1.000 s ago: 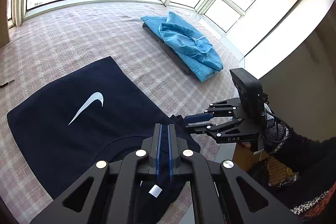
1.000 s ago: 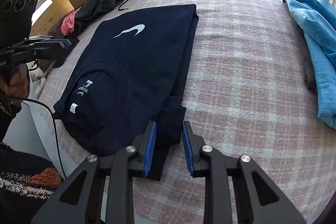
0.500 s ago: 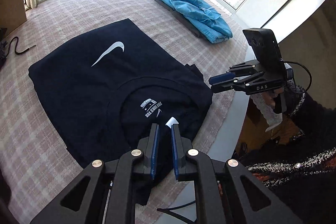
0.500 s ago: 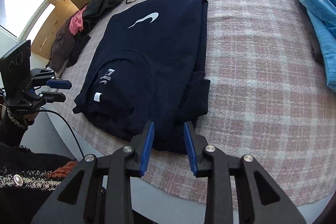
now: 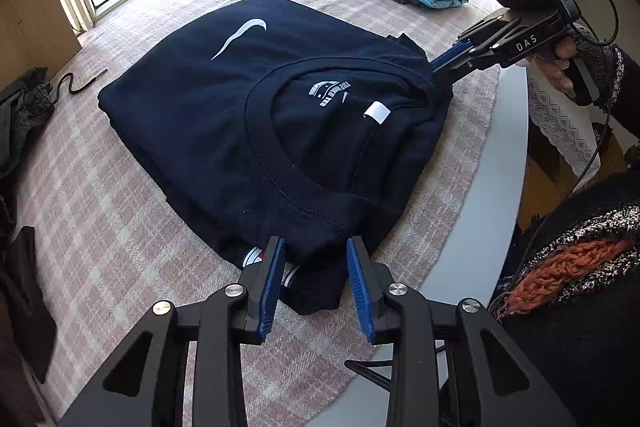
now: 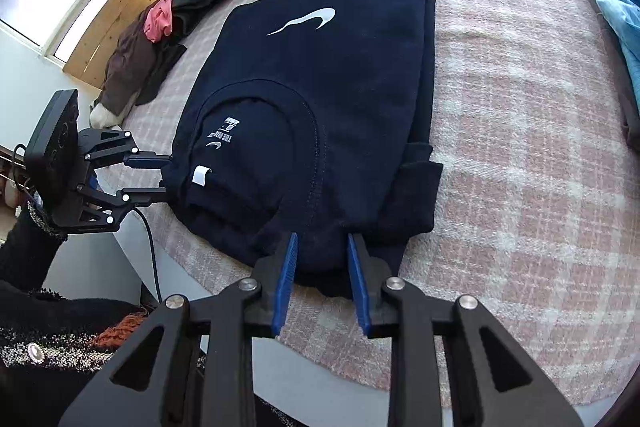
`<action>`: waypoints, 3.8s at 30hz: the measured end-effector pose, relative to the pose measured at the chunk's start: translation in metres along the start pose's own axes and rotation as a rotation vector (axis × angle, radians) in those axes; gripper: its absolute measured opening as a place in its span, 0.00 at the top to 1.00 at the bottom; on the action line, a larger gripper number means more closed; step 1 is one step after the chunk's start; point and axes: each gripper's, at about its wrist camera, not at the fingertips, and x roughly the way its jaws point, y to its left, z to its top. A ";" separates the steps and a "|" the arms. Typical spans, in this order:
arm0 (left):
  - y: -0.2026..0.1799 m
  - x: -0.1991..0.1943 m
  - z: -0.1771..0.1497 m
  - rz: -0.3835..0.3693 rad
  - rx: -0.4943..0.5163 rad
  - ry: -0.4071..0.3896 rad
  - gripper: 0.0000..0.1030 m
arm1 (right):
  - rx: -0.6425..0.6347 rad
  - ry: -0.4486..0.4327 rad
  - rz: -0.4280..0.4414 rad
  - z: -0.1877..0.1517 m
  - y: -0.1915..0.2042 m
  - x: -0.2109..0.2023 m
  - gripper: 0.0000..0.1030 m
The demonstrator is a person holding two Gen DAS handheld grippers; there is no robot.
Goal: Fold clothes
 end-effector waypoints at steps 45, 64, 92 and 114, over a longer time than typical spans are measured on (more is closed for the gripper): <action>0.086 -0.073 0.082 -0.010 -0.077 -0.192 0.88 | 0.079 -0.196 0.131 0.084 0.002 -0.068 0.90; 0.161 -0.037 0.122 -0.002 -0.217 -0.180 0.88 | 0.097 -0.140 0.032 0.196 -0.043 -0.008 0.90; 0.052 0.017 0.057 0.045 0.226 0.105 0.57 | -0.234 0.076 -0.059 0.034 -0.033 -0.008 0.53; 0.075 0.025 0.059 -0.014 0.127 0.104 0.88 | -0.414 0.055 -0.011 0.049 -0.015 -0.017 0.80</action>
